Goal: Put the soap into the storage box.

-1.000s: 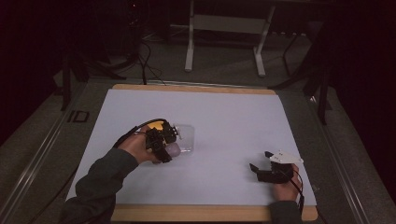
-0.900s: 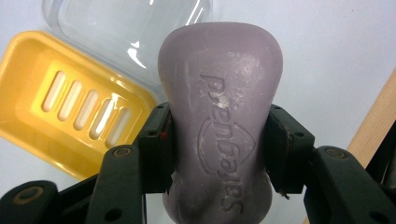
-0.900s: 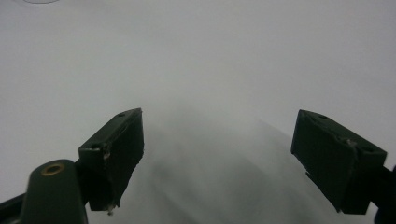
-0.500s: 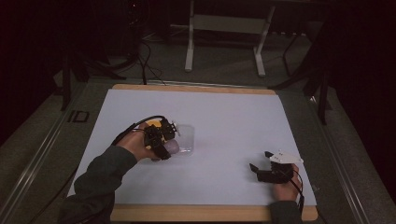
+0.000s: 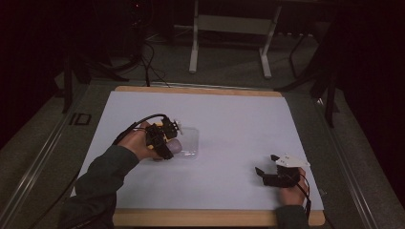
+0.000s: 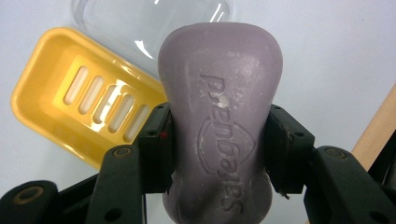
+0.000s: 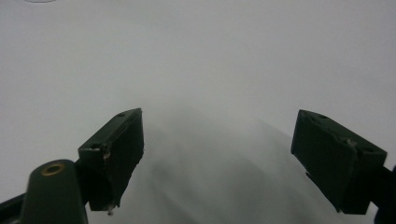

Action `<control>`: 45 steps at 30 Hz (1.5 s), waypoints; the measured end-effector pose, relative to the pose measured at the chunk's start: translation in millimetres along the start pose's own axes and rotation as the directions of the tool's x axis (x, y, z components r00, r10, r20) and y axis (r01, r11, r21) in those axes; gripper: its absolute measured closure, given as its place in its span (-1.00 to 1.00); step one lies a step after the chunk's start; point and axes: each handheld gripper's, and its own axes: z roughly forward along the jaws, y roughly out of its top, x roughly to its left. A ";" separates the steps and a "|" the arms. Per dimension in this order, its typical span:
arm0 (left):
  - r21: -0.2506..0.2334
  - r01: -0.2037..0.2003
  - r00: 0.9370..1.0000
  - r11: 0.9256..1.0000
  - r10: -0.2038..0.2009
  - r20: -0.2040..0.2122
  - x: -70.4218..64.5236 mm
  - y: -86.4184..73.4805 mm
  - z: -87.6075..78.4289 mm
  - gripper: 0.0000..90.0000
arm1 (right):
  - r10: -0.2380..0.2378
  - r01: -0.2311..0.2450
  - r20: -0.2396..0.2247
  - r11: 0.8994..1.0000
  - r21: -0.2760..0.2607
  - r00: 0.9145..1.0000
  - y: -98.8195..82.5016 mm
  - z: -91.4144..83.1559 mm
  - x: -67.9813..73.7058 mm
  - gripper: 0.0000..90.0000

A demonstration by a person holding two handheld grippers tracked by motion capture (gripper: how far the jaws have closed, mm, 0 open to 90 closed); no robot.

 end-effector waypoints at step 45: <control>-0.018 0.125 0.992 0.992 -0.125 -0.022 29.6 0.7 7.7 0.11 | -0.007 0.007 0.001 1.000 0.008 1.000 0.3 0.6 1.0 -0.63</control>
